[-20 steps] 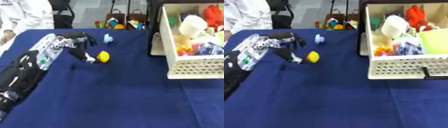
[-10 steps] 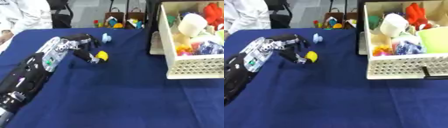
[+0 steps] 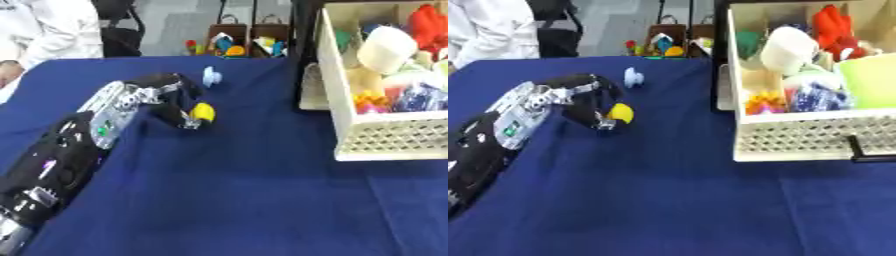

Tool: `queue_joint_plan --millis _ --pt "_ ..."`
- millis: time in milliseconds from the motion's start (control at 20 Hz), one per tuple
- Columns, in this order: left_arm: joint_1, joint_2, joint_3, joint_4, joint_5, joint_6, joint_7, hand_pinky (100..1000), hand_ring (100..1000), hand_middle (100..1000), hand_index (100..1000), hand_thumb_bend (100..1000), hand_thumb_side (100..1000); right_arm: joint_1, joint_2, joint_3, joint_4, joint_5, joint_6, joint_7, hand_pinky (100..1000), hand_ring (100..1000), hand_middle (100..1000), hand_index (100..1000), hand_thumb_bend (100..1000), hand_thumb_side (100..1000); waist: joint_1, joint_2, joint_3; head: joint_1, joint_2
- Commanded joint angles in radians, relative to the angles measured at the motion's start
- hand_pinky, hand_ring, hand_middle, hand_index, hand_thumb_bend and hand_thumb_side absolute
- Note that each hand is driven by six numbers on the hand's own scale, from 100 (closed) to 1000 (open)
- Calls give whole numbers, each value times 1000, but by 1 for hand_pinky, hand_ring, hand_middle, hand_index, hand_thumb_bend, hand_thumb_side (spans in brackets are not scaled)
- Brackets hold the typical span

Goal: Pick up objects from table and place into drawer.

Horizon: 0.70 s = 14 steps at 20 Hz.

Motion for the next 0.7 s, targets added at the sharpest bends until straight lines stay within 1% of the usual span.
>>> queue_joint_plan --millis 50,450,700 --pt "-24 13 21 5 -32 0 14 473 633 729 854 525 609 -12 -14 1 -15 -7 -9 -5 701 748 649 780 100 1000 -1 -16 -3 6 -17" --pt "-25 3 27 28 -85 -11 27 464 625 713 839 490 605 -15 -12 -1 -15 -9 -11 -9 702 748 648 778 100 1000 -1 -9 -12 16 -30" --pt "-26 -4 33 42 -76 -11 27 456 617 715 831 493 603 -16 -11 -2 -15 -10 -10 -14 703 749 648 778 100 1000 0 -3 -15 17 -31"
